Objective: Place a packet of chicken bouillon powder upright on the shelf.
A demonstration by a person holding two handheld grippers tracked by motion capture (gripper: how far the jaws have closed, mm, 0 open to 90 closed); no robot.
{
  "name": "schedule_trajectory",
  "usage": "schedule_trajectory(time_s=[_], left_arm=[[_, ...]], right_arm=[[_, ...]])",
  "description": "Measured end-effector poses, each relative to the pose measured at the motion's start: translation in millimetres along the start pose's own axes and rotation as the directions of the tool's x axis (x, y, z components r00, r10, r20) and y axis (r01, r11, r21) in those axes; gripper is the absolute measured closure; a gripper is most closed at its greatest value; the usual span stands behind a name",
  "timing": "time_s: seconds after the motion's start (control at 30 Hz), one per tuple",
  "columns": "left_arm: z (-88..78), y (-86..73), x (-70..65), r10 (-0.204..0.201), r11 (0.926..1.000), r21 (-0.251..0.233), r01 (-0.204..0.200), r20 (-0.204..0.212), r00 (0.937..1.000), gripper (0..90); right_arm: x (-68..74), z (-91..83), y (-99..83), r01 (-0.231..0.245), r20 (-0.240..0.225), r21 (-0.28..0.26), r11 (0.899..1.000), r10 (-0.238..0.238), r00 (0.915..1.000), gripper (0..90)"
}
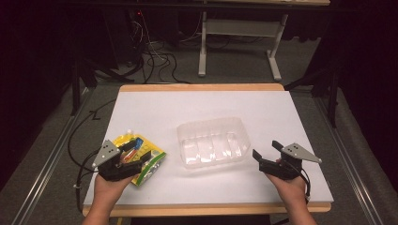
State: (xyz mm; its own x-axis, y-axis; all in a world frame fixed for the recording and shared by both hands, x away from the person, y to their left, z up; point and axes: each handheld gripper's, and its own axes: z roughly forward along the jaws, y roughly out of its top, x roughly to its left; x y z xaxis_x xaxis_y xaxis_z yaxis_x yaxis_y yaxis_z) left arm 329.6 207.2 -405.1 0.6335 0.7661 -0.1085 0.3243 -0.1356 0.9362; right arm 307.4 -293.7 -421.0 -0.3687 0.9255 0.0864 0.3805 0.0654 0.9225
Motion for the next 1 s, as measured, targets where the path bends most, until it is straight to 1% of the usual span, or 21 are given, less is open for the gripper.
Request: schedule_trajectory(time_s=[0.07, 0.1, 0.27, 0.33, 0.37, 0.53, 0.63, 0.77, 0.83, 0.93, 0.97, 1.0], left_arm=[[0.2, -1.0, 0.4, 0.001, 1.0, 0.007, -0.001, -0.004, 1.0, 26.3], [0.1, -2.2, 0.9, 0.005, 0.9998, 0.021, -0.005, -0.006, 1.0, 26.3], [-1.0, -3.2, 1.4, 0.013, 0.9997, 0.023, -0.013, -0.02, 0.9997, 27.2], [-0.7, -4.5, 3.0, 0.009, 0.9995, 0.029, -0.008, -0.024, 0.9997, 27.6], [0.0, -6.1, 5.4, 0.0, 0.9992, 0.039, 0.001, -0.029, 0.9996, 27.6], [-0.7, -7.2, 9.0, -0.017, 0.9991, 0.039, 0.019, -0.039, 0.9991, 27.9], [-0.2, -7.9, 8.9, -0.017, 0.999, 0.041, 0.019, -0.039, 0.9991, 29.2], [2.2, -8.9, 8.2, -0.009, 0.9982, 0.058, 0.012, -0.044, 0.999, 30.4], [2.0, -10.1, 11.9, -0.012, 0.9979, 0.062, 0.016, -0.061, 0.998, 30.8], [0.3, -14.9, 24.4, -0.046, 0.9961, 0.071, 0.052, -0.092, 0.9947, 31.1], [-1.8, -18.0, 31.9, -0.064, 0.9946, 0.075, 0.072, -0.102, 0.9927, 31.9], [-2.8, -18.8, 34.1, -0.061, 0.9945, 0.078, 0.07, -0.112, 0.9919, 32.7]], right_arm=[[0.9, 0.0, 0.6, 0.004, -0.001, -0.004, 1.0, -0.004, 1.0, 13.6], [1.1, 0.3, 0.9, 0.014, -0.001, -0.006, 1.0, -0.014, 0.9999, 13.4], [2.7, 0.4, 1.2, 0.018, 0.0, -0.005, 1.0, -0.018, 0.9998, 13.3], [2.1, 0.0, 1.1, 0.017, -0.001, -0.007, 1.0, -0.017, 0.9998, 13.3], [1.8, -0.2, 1.1, 0.017, -0.001, -0.009, 1.0, -0.017, 0.9998, 13.3], [1.4, -0.9, 1.1, 0.016, -0.002, -0.01, 1.0, -0.016, 0.9999, 12.7], [1.4, -0.6, 0.9, 0.017, -0.006, -0.008, 1.0, -0.017, 0.9998, 12.7], [1.5, 0.7, 0.2, 0.011, -0.005, 0.0, 1.0, -0.011, 0.9999, 13.3], [1.9, 1.1, -0.1, 0.009, -0.007, 0.003, 1.0, -0.009, 0.9999, 13.8], [2.4, 1.5, -0.3, 0.013, -0.009, 0.005, 1.0, -0.013, 0.9999, 14.6], [2.9, 2.6, -0.7, 0.019, -0.013, 0.011, 1.0, -0.018, 0.9997, 16.2], [3.7, 3.3, -1.1, 0.014, -0.018, 0.016, 1.0, -0.014, 0.9997, 20.7]])
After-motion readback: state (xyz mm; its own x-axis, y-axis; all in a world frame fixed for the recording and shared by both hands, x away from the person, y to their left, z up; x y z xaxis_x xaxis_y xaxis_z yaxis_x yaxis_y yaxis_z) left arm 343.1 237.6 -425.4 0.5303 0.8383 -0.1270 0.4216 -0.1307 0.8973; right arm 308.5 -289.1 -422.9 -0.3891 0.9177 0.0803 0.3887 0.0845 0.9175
